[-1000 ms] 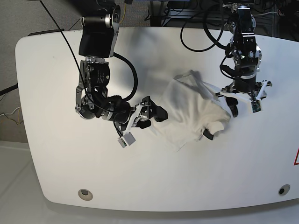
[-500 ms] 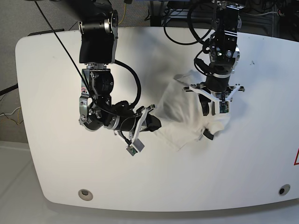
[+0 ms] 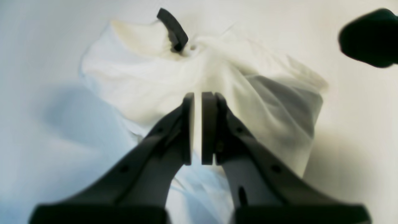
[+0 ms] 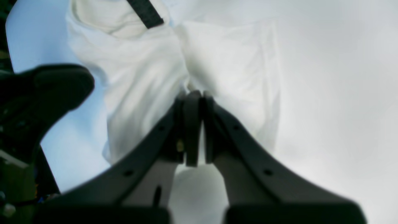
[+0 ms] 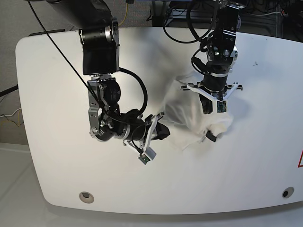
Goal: Fold the T-shirt properly
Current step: 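Lower both grippers onto the folded bundle and press it flat, then release the shirt and lift both grippers away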
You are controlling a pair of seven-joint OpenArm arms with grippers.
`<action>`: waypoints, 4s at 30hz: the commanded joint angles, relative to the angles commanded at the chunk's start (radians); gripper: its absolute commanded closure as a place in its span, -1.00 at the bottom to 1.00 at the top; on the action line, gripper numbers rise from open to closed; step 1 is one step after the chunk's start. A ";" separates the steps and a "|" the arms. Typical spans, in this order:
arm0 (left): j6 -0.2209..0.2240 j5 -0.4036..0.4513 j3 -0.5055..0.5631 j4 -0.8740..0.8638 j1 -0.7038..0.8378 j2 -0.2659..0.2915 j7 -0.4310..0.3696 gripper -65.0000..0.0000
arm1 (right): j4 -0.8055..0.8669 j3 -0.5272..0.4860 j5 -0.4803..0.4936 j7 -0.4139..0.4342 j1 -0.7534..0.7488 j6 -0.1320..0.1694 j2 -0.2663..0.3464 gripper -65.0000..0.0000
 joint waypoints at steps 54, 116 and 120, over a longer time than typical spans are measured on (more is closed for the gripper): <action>-0.008 -0.005 0.028 -0.278 -0.005 0.032 -0.118 0.93 | -0.532 -0.290 -0.281 0.555 0.235 0.017 -0.058 0.93; -0.006 0.000 0.021 -0.273 0.052 -0.137 -0.117 0.93 | -0.155 -0.169 -0.486 0.520 -0.158 -0.120 0.057 0.93; -0.006 0.002 0.021 -0.273 0.051 -0.149 -0.117 0.93 | -0.060 -0.153 -0.483 0.485 -0.212 -0.170 0.064 0.93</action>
